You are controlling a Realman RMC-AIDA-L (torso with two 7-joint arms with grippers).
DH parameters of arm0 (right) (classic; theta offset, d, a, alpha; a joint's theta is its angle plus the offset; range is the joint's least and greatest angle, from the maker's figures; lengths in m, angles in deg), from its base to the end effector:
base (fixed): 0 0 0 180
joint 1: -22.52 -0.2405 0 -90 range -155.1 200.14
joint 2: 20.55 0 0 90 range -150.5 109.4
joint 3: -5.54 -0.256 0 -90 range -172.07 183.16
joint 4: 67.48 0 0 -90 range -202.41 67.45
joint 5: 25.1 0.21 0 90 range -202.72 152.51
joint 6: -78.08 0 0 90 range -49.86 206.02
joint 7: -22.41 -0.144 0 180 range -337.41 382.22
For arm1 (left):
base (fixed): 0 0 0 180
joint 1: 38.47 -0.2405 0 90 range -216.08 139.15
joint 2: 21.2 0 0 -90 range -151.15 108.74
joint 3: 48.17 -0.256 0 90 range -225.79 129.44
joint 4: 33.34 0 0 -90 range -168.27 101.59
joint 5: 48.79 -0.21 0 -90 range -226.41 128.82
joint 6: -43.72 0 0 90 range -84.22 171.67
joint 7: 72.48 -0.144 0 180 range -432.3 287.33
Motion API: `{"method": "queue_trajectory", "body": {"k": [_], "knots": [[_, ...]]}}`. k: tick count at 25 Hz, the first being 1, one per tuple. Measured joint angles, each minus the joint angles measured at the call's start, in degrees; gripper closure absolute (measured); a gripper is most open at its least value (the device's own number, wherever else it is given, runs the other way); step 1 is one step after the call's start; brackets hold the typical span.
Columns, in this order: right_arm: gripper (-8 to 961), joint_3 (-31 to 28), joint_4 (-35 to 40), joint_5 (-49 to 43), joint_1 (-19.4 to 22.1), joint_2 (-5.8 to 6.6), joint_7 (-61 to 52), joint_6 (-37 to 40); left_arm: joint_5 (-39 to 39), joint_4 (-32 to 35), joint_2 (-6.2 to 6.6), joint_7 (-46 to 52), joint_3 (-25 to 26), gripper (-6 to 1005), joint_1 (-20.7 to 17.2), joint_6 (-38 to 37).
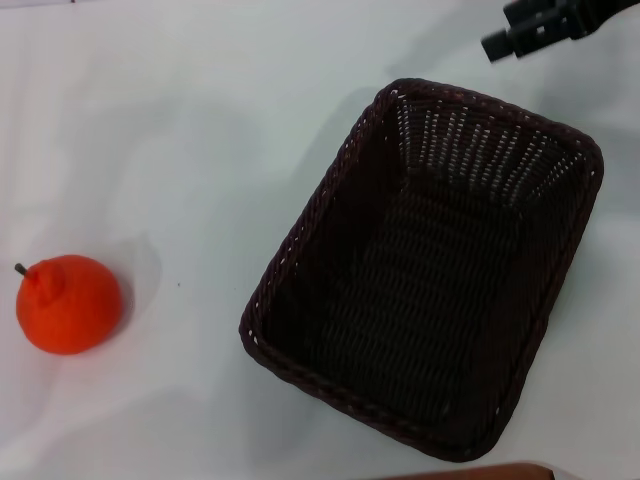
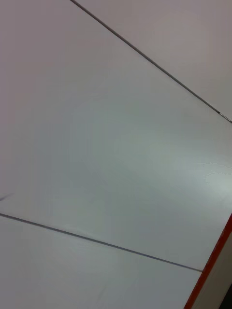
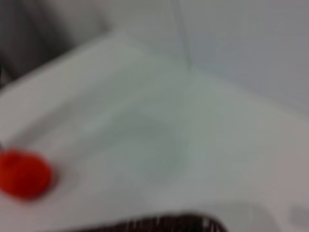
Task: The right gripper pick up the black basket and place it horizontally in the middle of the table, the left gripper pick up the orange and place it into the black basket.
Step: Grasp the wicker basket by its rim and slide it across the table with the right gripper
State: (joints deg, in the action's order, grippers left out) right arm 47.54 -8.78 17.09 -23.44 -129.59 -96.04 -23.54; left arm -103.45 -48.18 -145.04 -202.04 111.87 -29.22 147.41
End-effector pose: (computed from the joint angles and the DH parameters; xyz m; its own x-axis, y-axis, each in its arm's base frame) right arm 0.1924 0.3968 0.1078 -0.8323 0.5481 0.0825 0.5512 0.8025 0.2286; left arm -0.3506 0.2084 0.0787 0.2428 -0.4550 0.8567 0.9043 -0.2135 -0.3697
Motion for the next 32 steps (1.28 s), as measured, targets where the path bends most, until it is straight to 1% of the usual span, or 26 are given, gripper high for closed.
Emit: {"method": "queue_trajectory", "body": {"k": [4, 7, 12, 17, 23, 30, 32], "knots": [[238, 1.6, 0.2, -8.1, -2.9, -0.82, -0.5, -1.6, 0.0, 0.4, 0.0, 0.0, 0.0, 122, 0.0, 0.0], [238, 3.3, 0.0, -10.8, -3.9, -1.3, -0.6, -1.4, 0.0, 0.5, 0.0, 0.0, 0.0, 123, 0.0, 0.0], [239, 5.7, 0.0, -13.2, -4.3, -2.26, -1.0, 0.0, 0.0, 0.5, 0.0, 0.0, 0.0, 123, -0.1, 0.0], [239, 7.5, 0.0, -17.2, -4.4, -3.79, -1.7, 2.5, 0.0, 0.5, 0.01, 0.0, 0.0, 124, 0.2, 0.0], [239, 8.5, -1.3, -19.8, -4.6, -4.95, -1.7, 5.3, 0.0, 0.5, 0.09, 0.0, 0.0, 124, 0.7, -0.1], [238, 10.3, -6.7, -20.4, -5.0, -5.8, -0.7, 10.1, 0.0, 0.5, 0.09, 0.0, 0.0, 125, 1.1, -0.7], [298, 10.3, -7.3, -20.1, -5.0, -5.91, 0.1, 10.5, 0.0, 0.5, 0.1, 0.0, 0.0, 125, 1.1, -0.7]]}}
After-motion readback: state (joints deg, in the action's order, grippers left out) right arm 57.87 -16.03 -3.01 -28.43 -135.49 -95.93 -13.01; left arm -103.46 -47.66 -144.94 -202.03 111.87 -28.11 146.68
